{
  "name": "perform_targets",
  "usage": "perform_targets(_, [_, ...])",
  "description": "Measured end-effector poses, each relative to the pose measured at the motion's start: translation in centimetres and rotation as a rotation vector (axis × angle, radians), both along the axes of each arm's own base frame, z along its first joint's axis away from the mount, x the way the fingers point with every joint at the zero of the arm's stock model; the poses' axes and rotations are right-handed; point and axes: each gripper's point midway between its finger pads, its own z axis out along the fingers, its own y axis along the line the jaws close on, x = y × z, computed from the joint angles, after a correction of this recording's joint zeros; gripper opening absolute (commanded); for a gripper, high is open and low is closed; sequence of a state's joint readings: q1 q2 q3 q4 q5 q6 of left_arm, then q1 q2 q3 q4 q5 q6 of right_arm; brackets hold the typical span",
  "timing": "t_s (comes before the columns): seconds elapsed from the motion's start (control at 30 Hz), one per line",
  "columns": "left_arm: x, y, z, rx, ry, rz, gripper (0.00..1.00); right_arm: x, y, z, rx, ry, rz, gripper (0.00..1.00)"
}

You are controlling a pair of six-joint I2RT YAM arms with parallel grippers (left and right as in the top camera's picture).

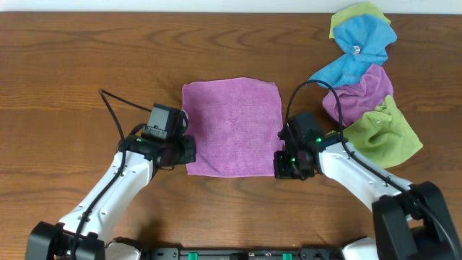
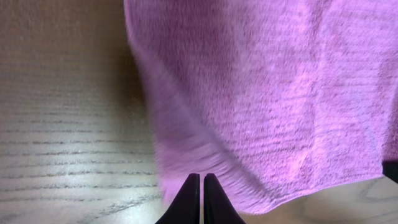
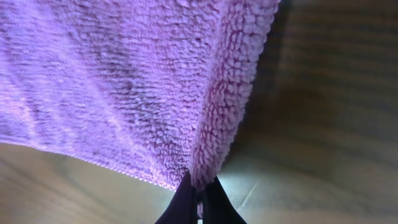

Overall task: Fold the cloth
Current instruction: 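Lift the near edge of the cloth with both grippers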

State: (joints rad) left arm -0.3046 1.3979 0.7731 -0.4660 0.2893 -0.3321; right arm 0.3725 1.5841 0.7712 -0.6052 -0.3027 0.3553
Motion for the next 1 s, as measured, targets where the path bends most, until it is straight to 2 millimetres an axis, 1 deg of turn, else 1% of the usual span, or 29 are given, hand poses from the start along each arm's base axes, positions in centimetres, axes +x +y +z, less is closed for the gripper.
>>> perform_targets(0.1, [1.1, -0.3, 1.1, -0.011, -0.036, 0.000, 0.06, 1.9, 0.8, 2.2, 0.025, -0.059, 0.001, 0.01])
perform_targets(0.17, [1.3, -0.4, 1.6, -0.013, -0.043, 0.000, 0.06, 3.3, 1.3, 3.8, 0.046, -0.108, 0.001, 0.01])
perform_targets(0.2, [1.2, -0.4, 1.5, -0.011, -0.036, 0.000, 0.24, 3.6, 1.5, 4.3, 0.052, -0.121, 0.001, 0.01])
perform_targets(0.23, [0.8, -0.3, 1.3, -0.004, -0.021, -0.006, 0.47, 3.7, 1.5, 4.4, 0.054, -0.126, 0.001, 0.01])
perform_targets(0.27, [0.2, -0.1, 1.1, 0.005, 0.007, -0.006, 0.80, 3.7, 1.5, 4.5, 0.054, -0.125, 0.001, 0.01])
perform_targets(0.3, [-0.3, 0.1, 0.8, 0.013, 0.029, -0.007, 0.90, 3.6, 1.5, 4.4, 0.053, -0.123, 0.001, 0.01])
perform_targets(0.33, [-0.6, 0.2, 0.7, 0.018, 0.041, -0.007, 0.96, 3.6, 1.5, 4.4, 0.052, -0.121, 0.001, 0.01])
perform_targets(0.47, [-2.0, 0.9, 0.2, 0.050, 0.102, -0.011, 0.95, 3.6, 1.5, 4.4, 0.052, -0.120, 0.001, 0.01])
perform_targets(0.63, [-2.5, 0.9, -0.2, 0.048, 0.115, -0.019, 0.95, 3.6, 1.5, 4.4, 0.052, -0.120, 0.001, 0.01])
perform_targets(0.7, [-2.7, 0.7, -0.8, 0.032, 0.114, -0.025, 0.95, 3.6, 1.5, 4.4, 0.052, -0.120, 0.001, 0.01])
perform_targets(0.77, [-3.4, 0.4, -1.6, 0.011, 0.128, -0.033, 0.96, 3.5, 1.5, 4.4, 0.051, -0.119, 0.001, 0.01])
perform_targets(0.87, [-4.1, -0.1, -2.5, -0.028, 0.139, -0.046, 1.00, 3.5, 1.4, 4.4, 0.050, -0.116, 0.001, 0.01])
perform_targets(0.9, [-4.3, -0.1, -2.6, -0.034, 0.144, -0.049, 0.91, 3.5, 1.4, 4.4, 0.050, -0.116, 0.001, 0.01])
perform_targets(0.97, [-4.5, -0.3, -2.9, -0.048, 0.145, -0.049, 0.80, 3.5, 1.4, 4.4, 0.050, -0.116, 0.001, 0.01])
perform_targets(1.0, [-4.5, -0.4, -3.0, -0.053, 0.141, -0.053, 0.75, 3.5, 1.4, 4.4, 0.050, -0.116, 0.001, 0.01])
